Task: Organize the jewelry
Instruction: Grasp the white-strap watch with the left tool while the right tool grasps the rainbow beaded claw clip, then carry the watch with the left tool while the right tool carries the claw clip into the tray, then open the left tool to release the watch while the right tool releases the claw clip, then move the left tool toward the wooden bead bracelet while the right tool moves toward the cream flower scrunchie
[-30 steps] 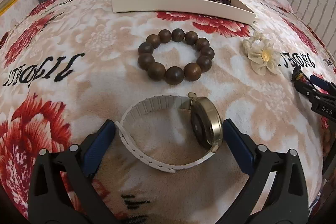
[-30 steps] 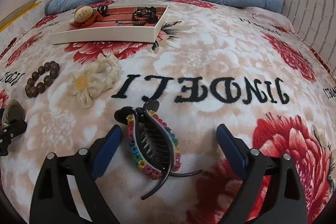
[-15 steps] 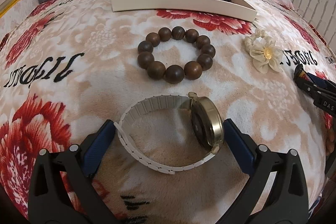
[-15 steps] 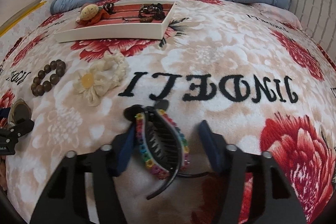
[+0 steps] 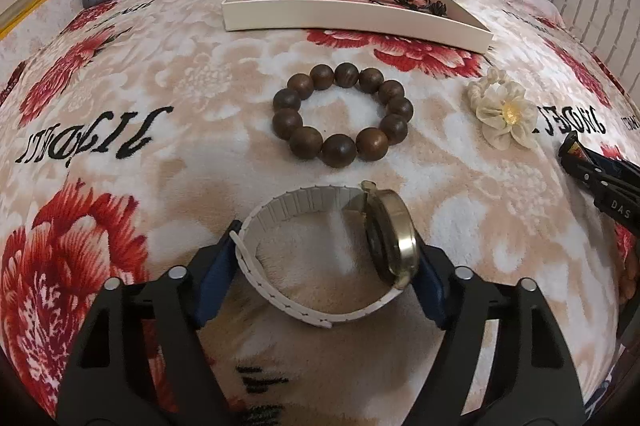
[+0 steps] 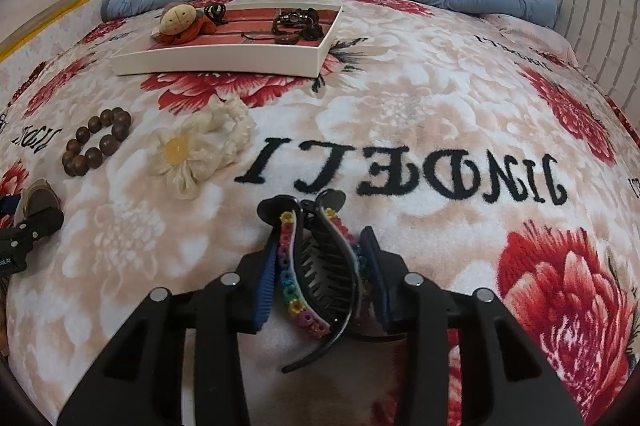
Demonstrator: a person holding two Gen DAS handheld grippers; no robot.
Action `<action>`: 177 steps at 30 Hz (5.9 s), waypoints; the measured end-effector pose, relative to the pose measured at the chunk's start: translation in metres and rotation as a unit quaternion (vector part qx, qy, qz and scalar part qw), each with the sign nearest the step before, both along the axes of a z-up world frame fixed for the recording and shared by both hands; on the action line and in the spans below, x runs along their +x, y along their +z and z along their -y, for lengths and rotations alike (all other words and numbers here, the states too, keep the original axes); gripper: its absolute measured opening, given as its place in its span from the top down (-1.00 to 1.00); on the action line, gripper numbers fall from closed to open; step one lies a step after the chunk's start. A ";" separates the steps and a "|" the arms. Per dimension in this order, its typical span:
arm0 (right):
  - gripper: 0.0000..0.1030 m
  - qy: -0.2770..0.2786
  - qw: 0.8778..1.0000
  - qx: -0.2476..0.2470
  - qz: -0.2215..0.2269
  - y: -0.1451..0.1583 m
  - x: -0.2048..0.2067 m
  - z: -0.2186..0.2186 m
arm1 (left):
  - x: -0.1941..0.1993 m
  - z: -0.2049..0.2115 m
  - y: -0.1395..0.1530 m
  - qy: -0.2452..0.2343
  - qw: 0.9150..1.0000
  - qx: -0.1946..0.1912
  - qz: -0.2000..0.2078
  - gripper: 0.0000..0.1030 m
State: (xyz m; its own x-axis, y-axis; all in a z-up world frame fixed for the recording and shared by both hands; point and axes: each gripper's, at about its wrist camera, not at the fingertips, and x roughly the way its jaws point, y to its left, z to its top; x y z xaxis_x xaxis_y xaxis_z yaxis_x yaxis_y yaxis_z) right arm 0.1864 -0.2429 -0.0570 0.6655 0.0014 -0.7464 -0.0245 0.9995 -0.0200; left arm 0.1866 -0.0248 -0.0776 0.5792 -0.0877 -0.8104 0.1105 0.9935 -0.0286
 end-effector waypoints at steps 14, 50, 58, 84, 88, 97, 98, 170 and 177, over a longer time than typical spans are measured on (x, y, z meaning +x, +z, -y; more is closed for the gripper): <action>0.26 -0.017 1.000 -0.013 0.021 0.009 -0.009 -0.002 | -0.002 -0.016 0.006 -0.014 1.000 -0.025 0.007 0.38; 0.27 -0.051 0.992 0.027 0.110 0.097 0.097 -0.032 | 0.137 -0.009 0.098 -0.050 0.991 -0.069 0.104 0.59; 0.27 -0.054 0.992 0.035 0.112 0.094 0.162 -0.047 | 0.199 -0.005 0.101 -0.049 0.989 -0.068 0.122 0.59; 0.27 -0.066 0.996 0.026 0.061 0.027 0.245 -0.057 | 0.276 0.001 0.033 -0.052 0.994 -0.039 0.089 0.46; 0.27 -0.066 0.996 0.029 0.055 0.022 0.248 -0.057 | 0.278 -0.001 0.029 -0.047 0.994 -0.037 0.087 0.33; 0.26 -0.061 0.997 0.035 0.041 0.014 0.252 -0.058 | 0.279 0.001 0.025 -0.046 0.995 -0.025 0.084 0.07; 0.25 -0.058 0.997 0.036 0.033 0.012 0.254 -0.059 | 0.280 0.002 0.024 -0.045 0.995 -0.024 0.082 0.02; -0.38 -0.047 0.999 -0.002 0.008 0.002 0.079 -0.040 | 0.096 -0.011 0.013 -0.001 0.999 0.009 0.046 -0.90; -0.17 -0.041 0.999 -0.009 -0.002 -0.002 0.082 -0.043 | 0.103 -0.015 0.002 0.004 1.000 -0.016 0.018 -0.80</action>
